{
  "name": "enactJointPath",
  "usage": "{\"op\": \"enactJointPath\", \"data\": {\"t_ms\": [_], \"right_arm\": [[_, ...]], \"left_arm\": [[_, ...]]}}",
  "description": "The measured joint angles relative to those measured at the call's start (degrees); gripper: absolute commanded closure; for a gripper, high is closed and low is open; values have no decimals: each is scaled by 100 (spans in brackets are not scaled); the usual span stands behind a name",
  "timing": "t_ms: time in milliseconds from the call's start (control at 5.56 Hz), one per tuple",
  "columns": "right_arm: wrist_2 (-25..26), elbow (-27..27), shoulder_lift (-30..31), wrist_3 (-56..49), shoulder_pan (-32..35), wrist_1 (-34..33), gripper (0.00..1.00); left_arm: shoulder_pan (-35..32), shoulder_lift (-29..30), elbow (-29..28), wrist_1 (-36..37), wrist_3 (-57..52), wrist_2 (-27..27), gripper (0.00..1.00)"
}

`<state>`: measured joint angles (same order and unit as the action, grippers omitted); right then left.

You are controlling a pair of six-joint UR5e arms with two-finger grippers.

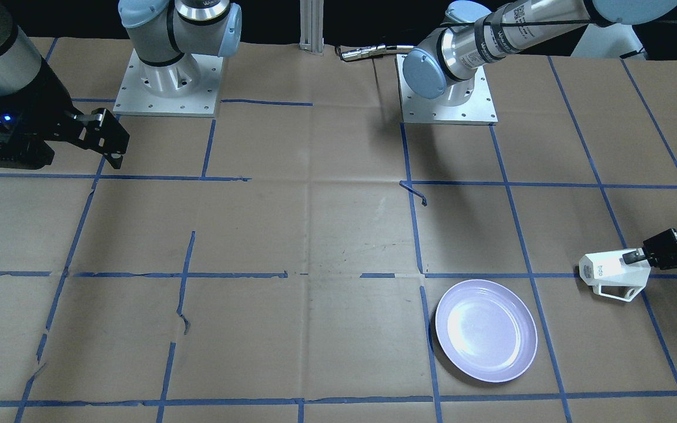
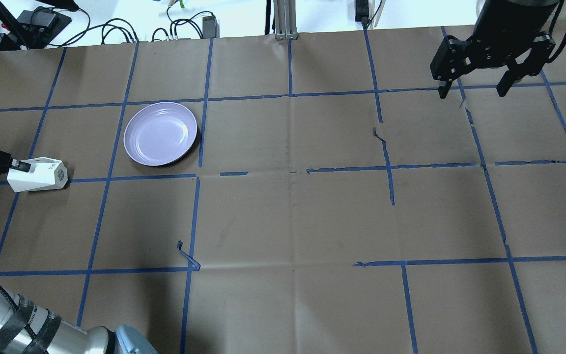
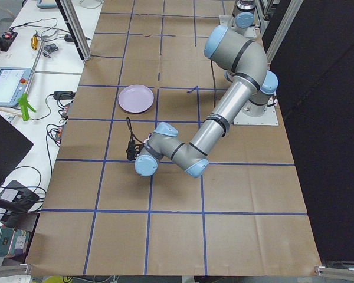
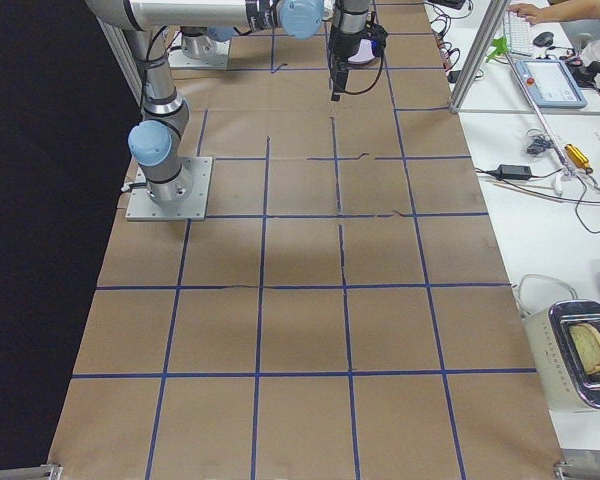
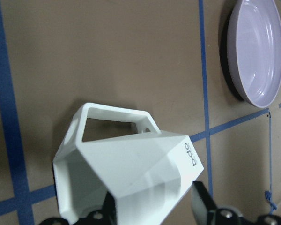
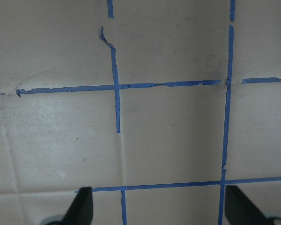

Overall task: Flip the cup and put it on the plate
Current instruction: 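Lift the mug with the left gripper, turning it upright toward the plate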

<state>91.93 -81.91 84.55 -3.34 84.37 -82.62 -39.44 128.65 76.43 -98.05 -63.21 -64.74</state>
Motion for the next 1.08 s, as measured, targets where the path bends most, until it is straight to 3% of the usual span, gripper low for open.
{"op": "enactJointPath", "data": {"t_ms": [540,1080], "right_arm": [[0,0,0,0,0,0,0],[0,0,0,0,0,0,0]], "left_arm": [[-220,-555,-21,23,324,-31,100],[-1408,-1383,35,485,962,-675,100]]}}
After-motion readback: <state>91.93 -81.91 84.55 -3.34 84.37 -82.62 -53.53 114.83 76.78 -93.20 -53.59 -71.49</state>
